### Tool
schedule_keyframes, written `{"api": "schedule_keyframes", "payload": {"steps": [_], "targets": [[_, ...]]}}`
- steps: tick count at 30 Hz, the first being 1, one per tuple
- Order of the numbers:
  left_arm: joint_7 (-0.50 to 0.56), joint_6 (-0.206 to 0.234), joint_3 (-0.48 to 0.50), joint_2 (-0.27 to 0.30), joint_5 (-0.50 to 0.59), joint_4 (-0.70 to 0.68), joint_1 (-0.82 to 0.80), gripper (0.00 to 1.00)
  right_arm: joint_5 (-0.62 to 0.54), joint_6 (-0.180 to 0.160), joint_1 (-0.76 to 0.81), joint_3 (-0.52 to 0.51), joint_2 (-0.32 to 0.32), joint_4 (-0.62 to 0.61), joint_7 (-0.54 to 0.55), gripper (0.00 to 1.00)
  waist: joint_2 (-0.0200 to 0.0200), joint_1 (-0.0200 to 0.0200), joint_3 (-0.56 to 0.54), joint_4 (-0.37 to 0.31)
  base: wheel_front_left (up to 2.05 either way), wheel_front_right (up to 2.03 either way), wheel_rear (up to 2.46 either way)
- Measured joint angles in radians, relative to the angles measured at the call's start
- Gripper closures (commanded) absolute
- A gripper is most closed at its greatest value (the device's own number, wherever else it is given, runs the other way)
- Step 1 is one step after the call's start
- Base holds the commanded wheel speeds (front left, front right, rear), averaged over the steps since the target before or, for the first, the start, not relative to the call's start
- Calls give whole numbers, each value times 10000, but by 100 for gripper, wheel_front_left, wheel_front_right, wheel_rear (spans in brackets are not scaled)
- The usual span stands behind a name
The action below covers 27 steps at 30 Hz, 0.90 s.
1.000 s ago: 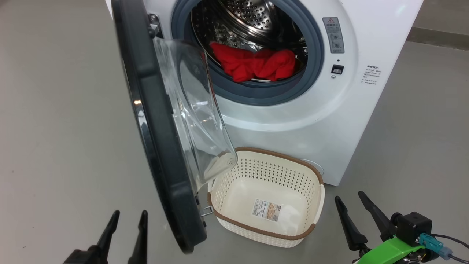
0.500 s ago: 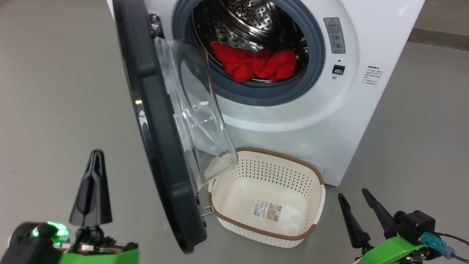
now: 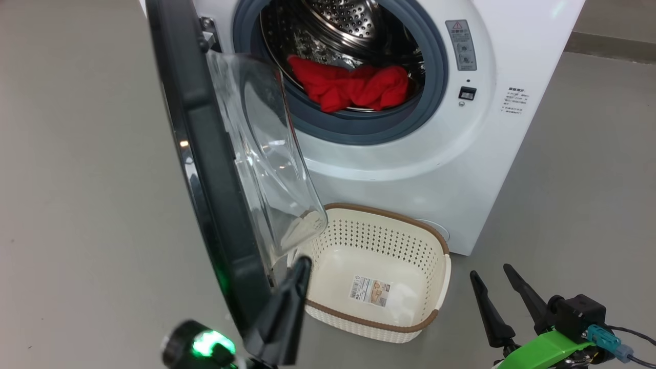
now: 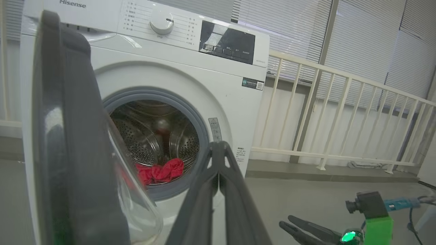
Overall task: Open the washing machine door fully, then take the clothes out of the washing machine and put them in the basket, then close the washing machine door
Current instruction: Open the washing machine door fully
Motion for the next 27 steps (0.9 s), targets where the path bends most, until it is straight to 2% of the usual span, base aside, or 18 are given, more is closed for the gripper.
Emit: {"api": "schedule_keyframes", "payload": {"steps": [5, 8, 13, 27], "targets": [[2, 21, -454, 52, -341, 1212, 161, 100, -56, 0, -1, 4, 6, 0, 0, 0, 0, 0, 24, -37, 0, 0, 0], [2, 219, -447, 54, -629, 1722, 160, 100, -56, 0, -1, 4, 6, -2, 0, 0, 0, 0, 15, -38, 0, 0, 0], [2, 437, -242, 54, -755, 2293, 158, 100, -56, 0, -1, 6, 31, -10, 0, 0, 0, -1, -35, -17, 0, 0, 0], [4, 431, 594, -12, -872, 3110, 161, 100, -140, 0, 1, -33, 42, -151, 0, 0, 0, 0, -128, 179, 0, 0, 0]]}}
